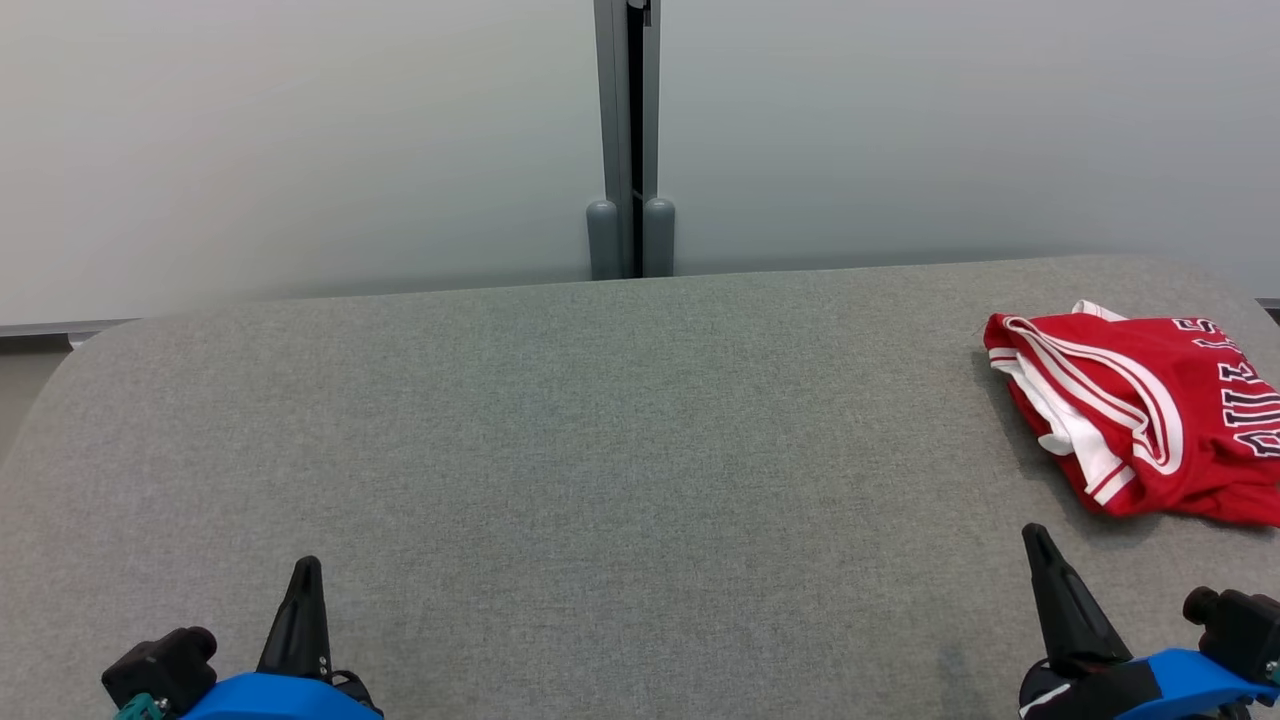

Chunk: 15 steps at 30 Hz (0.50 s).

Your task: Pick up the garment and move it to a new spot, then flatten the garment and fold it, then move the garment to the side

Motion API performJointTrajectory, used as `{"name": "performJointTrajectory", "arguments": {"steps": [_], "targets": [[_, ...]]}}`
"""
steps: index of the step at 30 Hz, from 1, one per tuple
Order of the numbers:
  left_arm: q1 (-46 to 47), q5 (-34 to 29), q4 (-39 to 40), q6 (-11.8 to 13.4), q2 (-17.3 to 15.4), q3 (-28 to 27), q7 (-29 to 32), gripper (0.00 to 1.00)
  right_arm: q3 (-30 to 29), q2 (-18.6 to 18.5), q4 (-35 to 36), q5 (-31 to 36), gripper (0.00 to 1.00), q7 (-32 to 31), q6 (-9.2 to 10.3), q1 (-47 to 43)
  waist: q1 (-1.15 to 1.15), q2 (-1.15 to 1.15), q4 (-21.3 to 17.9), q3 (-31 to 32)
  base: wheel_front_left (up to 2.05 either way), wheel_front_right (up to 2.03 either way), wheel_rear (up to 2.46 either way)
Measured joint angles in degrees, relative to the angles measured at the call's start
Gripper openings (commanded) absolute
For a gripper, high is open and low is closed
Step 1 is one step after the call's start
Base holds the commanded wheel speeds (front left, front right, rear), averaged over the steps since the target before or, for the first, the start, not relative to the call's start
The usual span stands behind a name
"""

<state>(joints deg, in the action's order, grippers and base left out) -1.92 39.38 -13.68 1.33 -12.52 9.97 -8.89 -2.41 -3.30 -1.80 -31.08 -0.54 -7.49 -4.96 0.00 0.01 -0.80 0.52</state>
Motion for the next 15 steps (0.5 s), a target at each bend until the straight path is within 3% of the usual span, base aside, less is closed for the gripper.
{"name": "performJointTrajectory", "arguments": {"steps": [15], "targets": [[1.6, 11.3, -0.1, -1.9, 1.9, -3.4, 3.2, 0.0, -0.2, -0.4, -2.5, -13.5, 0.0, -0.9, 0.0, 2.3, 0.0, 0.0, 0.1, -0.1, 0.0, 0.0, 0.0]]}}
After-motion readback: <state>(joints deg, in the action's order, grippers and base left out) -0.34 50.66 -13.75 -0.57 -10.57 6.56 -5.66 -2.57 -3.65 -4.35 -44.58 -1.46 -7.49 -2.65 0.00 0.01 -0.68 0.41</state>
